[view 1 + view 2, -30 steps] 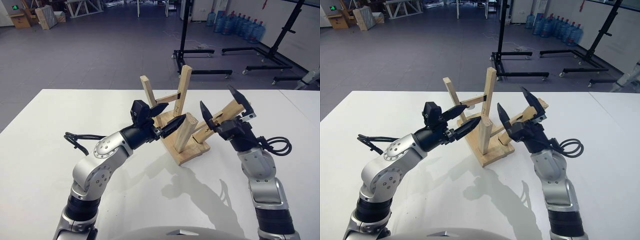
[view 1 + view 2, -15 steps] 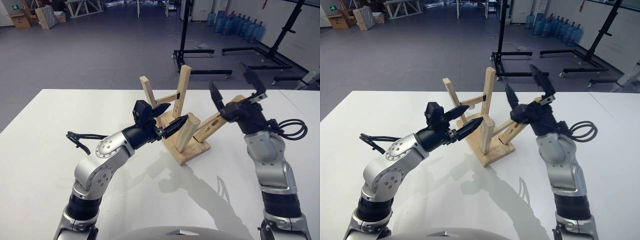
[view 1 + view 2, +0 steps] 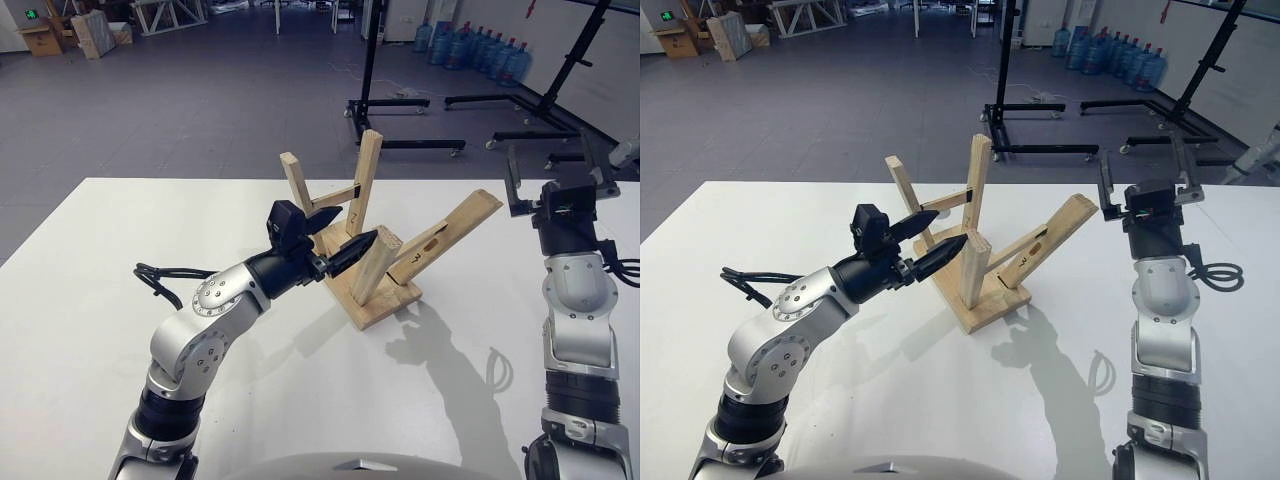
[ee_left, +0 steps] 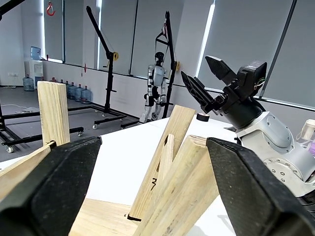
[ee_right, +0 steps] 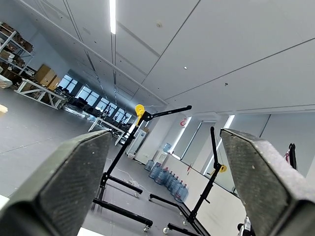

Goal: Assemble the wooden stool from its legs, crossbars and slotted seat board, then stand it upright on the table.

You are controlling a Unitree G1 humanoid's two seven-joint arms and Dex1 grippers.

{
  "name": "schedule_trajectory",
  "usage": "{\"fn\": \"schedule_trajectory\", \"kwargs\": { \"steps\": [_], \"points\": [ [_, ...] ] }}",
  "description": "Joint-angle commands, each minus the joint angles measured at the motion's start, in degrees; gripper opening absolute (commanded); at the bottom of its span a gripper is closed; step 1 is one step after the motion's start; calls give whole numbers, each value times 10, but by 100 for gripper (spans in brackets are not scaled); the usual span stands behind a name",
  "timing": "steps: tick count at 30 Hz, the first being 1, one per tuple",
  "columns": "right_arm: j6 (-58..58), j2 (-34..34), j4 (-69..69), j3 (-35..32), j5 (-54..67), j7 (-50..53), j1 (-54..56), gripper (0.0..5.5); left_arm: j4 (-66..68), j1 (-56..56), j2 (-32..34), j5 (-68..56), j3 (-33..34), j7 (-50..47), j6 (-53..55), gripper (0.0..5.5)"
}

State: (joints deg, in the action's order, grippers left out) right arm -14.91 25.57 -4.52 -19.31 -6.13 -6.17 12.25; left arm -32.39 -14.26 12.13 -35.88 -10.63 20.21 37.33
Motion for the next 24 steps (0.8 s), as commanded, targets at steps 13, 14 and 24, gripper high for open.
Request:
{"fn": "schedule_trajectory", "kwargs": {
  "steps": [13, 14, 24],
  "points": [
    [4, 1, 34, 47, -2, 2, 8, 402, 10, -4, -1, 12, -7, 1, 7, 389],
    [3, 2, 36, 48, -2, 2, 8, 402, 11, -4, -2, 12, -7, 1, 7, 389],
    [-26, 15, 42, 30, 4, 17, 18, 402, 13, -2, -3, 17, -5, 2, 2, 389]
  ]
}}
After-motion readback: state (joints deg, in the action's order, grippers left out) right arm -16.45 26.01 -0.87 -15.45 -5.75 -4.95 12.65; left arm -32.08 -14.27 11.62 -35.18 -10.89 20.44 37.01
